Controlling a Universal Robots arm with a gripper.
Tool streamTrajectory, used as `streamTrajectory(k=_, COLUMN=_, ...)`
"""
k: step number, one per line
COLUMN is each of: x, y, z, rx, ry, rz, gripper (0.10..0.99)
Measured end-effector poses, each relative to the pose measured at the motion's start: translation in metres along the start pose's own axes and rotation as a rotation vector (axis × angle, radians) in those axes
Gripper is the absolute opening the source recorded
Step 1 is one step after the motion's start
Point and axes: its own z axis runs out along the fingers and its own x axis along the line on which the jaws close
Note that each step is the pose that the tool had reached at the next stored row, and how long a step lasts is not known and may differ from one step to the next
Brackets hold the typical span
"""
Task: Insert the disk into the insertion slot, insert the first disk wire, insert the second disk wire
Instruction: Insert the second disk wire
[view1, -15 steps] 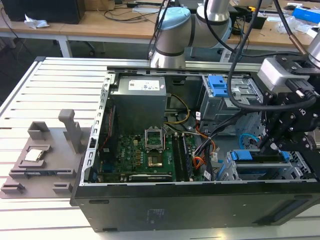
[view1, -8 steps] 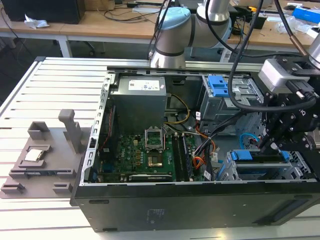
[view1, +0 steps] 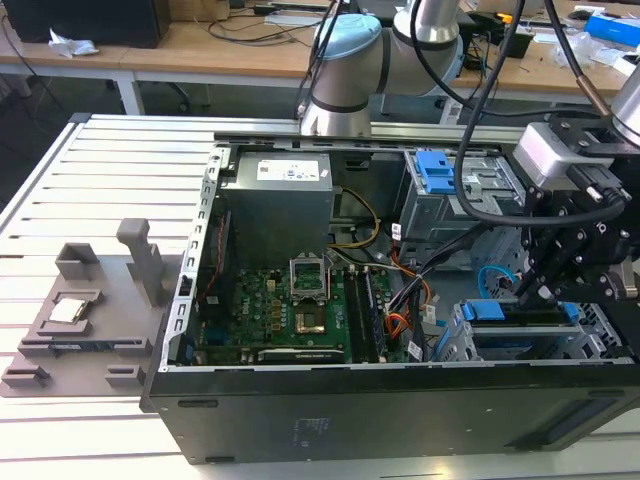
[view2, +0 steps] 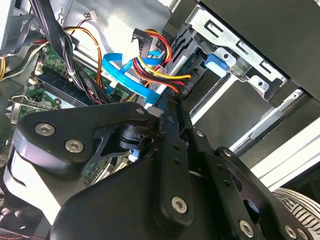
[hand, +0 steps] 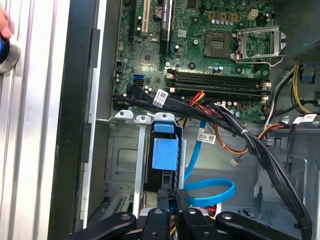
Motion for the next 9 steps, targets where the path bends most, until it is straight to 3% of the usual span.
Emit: streamTrajectory(k=9, x=0.0000, y=-0.0004, z=0.0077, rx=0.000, ry=-0.0001, rz=0.000, gripper=0.165)
